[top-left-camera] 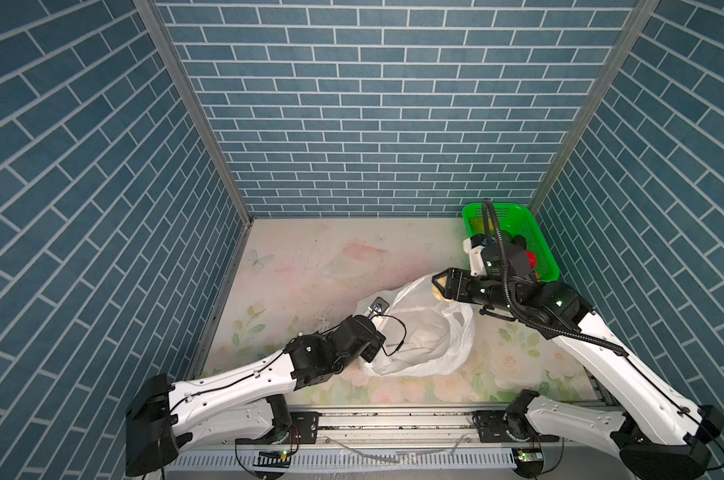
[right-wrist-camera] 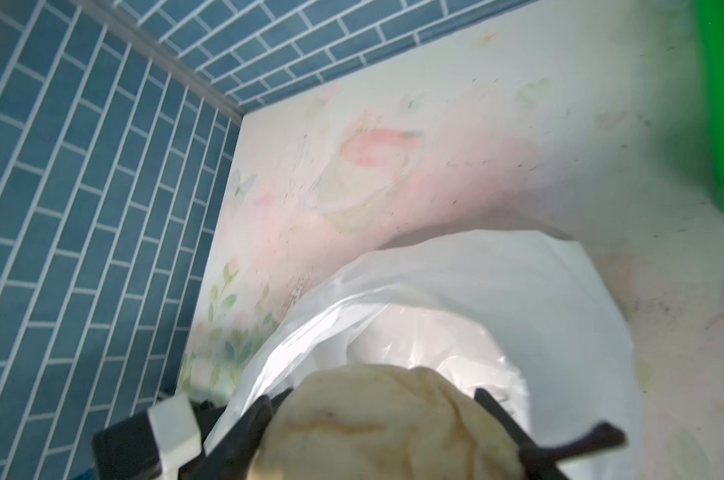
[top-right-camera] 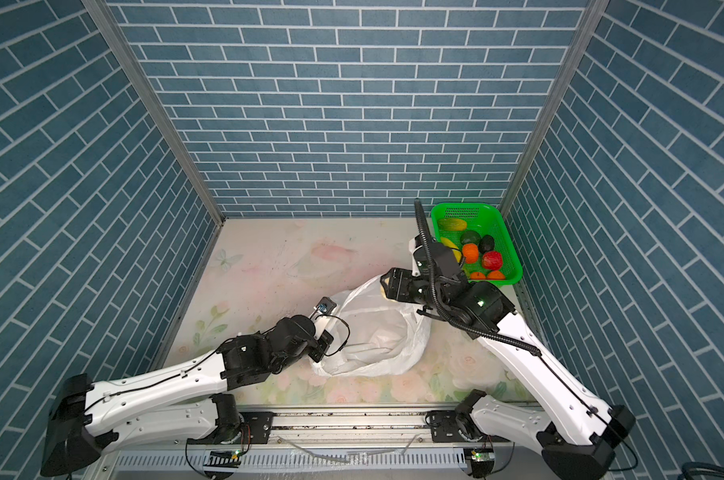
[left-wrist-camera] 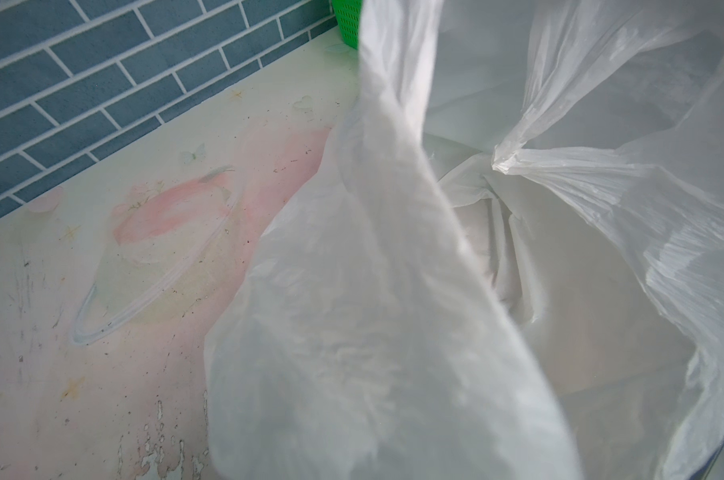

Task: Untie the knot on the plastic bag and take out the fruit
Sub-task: 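Lift the pale pear out of the bag toward the basket, then lower the pear into the green basket and open the right gripper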

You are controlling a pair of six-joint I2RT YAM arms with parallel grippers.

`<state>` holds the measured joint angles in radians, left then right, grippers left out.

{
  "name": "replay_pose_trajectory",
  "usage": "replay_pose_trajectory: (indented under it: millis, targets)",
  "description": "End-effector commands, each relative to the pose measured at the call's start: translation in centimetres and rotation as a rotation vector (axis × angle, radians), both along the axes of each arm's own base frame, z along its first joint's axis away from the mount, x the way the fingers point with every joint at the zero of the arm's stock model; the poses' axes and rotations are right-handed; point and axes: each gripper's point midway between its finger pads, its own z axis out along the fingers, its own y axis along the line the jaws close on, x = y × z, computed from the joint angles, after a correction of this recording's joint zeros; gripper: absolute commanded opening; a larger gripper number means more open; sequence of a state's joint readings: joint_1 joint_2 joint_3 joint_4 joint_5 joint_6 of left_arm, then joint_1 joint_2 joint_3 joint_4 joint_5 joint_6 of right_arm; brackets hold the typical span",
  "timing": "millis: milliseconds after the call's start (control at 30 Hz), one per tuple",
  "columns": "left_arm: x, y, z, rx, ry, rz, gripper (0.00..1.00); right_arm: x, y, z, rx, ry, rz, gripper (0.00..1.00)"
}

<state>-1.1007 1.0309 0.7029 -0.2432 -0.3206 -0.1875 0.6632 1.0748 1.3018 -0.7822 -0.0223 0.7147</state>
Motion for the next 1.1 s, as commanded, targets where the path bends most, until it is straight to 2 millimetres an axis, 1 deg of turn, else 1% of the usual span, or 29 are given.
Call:
replay_pose_trajectory:
  millis: [0,33,67,167,267,433,600,700,867,967,1067]
  targets:
    - [0.2,0.6,0.1,0.004,-0.003,0.024,0.0,2.0,-2.7,2.5,0.014,-0.082,-0.042,0.6]
    - [0.1,0.9,-0.7,0.021,0.003,0.026,0.0,2.8,-3.5,2.6,0.02,-0.088,-0.063,0.6]
    - [0.1,0.9,-0.8,0.019,0.005,0.028,0.0,3.8,-4.3,2.5,0.024,-0.094,-0.09,0.6]
    - [0.1,0.8,-0.9,0.008,0.002,0.027,0.0,7.2,-7.1,1.9,0.021,-0.106,-0.179,0.6]
    - [0.2,0.5,-0.8,-0.001,0.001,0.024,0.0,10.8,-9.8,0.5,0.018,-0.118,-0.267,0.6]
    - [0.3,0.4,-0.4,-0.012,-0.01,0.026,0.0,16.4,-14.7,-2.9,-0.027,-0.108,-0.394,0.6]
    - [0.2,0.7,0.0,-0.03,-0.016,0.033,0.0,20.7,-19.0,-6.7,-0.05,-0.071,-0.47,0.59]
    - [0.2,0.9,0.2,-0.033,-0.019,0.033,0.0,22.5,-20.9,-8.3,-0.083,-0.053,-0.49,0.6]
    - [0.2,0.7,0.2,-0.027,-0.018,0.028,0.0,24.7,-23.3,-11.2,-0.114,0.006,-0.51,0.6]
    - [0.3,0.5,0.3,-0.03,-0.019,0.025,0.0,25.3,-24.5,-12.9,-0.135,0.039,-0.526,0.61]
    - [0.4,0.2,0.3,-0.031,-0.019,0.024,0.0,25.5,-25.2,-14.0,-0.159,0.067,-0.535,0.66]
